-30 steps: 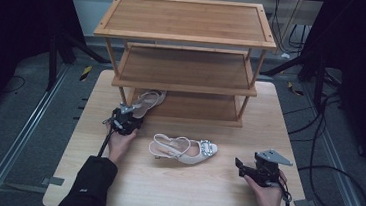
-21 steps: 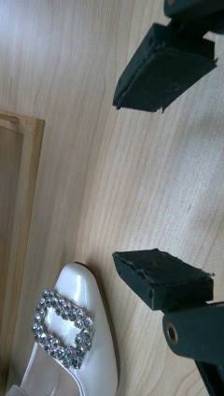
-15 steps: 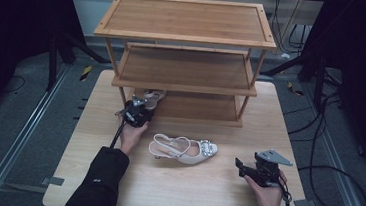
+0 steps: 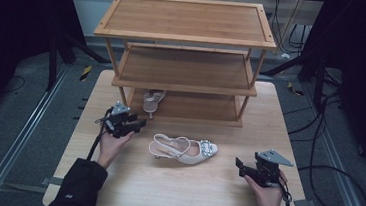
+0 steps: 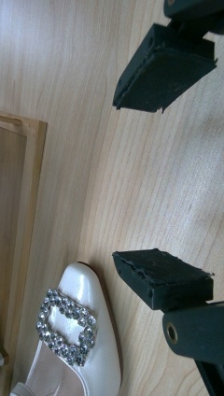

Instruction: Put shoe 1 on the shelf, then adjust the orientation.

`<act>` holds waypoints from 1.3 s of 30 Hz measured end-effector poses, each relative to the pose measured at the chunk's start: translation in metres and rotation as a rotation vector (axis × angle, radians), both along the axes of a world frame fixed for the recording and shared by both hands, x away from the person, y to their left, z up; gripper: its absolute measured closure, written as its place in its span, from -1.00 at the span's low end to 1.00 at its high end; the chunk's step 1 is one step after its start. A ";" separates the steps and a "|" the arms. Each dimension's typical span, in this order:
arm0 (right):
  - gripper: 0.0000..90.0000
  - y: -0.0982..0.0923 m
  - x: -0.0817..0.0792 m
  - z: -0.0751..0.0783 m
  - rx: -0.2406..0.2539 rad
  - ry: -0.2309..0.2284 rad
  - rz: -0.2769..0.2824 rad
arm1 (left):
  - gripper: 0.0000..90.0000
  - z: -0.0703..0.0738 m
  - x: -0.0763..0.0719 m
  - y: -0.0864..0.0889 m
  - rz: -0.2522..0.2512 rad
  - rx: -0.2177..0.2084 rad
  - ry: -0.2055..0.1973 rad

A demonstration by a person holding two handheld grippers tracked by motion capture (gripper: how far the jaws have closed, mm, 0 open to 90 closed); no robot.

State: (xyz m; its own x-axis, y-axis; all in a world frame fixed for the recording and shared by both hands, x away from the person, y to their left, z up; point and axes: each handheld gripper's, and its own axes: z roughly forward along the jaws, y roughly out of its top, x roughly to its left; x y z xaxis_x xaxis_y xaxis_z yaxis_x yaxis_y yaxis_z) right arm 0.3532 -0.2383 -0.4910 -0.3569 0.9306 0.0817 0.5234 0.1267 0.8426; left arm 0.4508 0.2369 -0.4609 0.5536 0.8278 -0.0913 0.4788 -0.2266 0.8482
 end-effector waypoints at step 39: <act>-0.55 0.000 0.002 -0.003 -0.001 0.016 0.006 | -0.51 -0.025 -0.035 -0.076 -0.572 0.089 -0.038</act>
State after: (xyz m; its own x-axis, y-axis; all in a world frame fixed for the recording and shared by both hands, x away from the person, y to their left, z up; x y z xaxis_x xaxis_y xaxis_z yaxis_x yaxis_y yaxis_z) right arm 0.3555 -0.2380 -0.4938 -0.3610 0.9286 0.0865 0.5361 0.1308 0.8339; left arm 0.4156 0.1612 -0.4860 0.9169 0.3992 -0.0064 0.2287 -0.5119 0.8280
